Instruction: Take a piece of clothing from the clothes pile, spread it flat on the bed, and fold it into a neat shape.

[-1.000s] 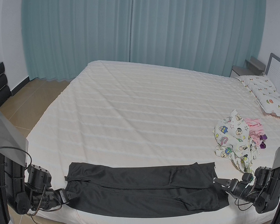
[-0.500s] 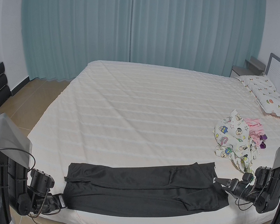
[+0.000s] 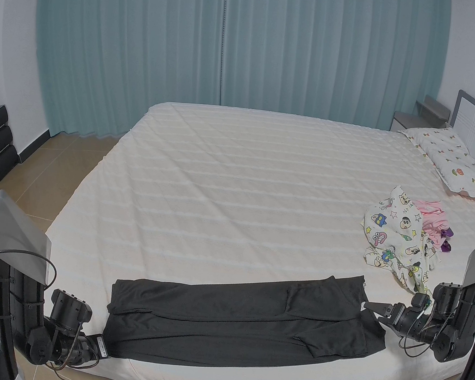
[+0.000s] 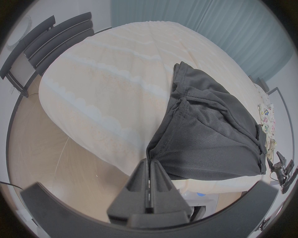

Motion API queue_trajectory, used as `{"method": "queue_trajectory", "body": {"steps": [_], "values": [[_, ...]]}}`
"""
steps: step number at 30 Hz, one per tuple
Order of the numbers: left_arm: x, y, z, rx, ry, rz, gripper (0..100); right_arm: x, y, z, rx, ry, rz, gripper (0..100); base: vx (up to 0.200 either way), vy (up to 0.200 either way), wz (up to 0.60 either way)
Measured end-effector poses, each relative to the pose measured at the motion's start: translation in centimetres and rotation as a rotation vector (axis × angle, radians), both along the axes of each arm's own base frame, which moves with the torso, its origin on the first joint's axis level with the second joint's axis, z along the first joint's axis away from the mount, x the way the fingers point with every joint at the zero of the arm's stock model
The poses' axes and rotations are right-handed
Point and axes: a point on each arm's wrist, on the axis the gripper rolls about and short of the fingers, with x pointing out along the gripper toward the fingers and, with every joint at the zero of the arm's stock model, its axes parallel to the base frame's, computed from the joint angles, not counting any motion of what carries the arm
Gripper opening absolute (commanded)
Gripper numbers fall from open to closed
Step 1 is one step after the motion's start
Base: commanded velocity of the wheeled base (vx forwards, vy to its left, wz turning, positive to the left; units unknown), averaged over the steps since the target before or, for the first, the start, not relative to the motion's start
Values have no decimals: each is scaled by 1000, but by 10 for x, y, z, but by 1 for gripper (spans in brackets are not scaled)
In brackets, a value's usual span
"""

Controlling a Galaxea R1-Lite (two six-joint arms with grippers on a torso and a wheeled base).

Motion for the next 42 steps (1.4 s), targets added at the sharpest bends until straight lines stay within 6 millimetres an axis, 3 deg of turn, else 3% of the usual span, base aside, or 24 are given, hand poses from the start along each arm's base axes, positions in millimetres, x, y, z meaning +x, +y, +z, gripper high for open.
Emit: {"method": "queue_trajectory", "body": {"steps": [8,15,23,28,34,42], "values": [[2,0,3,-4,-22,5,100,0,0,0,0,1,0,100,0,0,0],[9,14,23,-48,-129,56,100,0,0,0,1,1,0,100,0,0,0],[54,27,49,-125,-348,84,100,-1,1,1,1,-1,2,100,0,0,0],[93,28,57,-139,-418,78,100,-1,2,1,1,2,5,100,0,0,0],[129,27,51,-197,-375,26,100,-1,2,0,2,6,7,100,0,0,0],[150,25,32,-209,-352,-20,100,1,2,-2,1,2,8,100,0,0,0]]}}
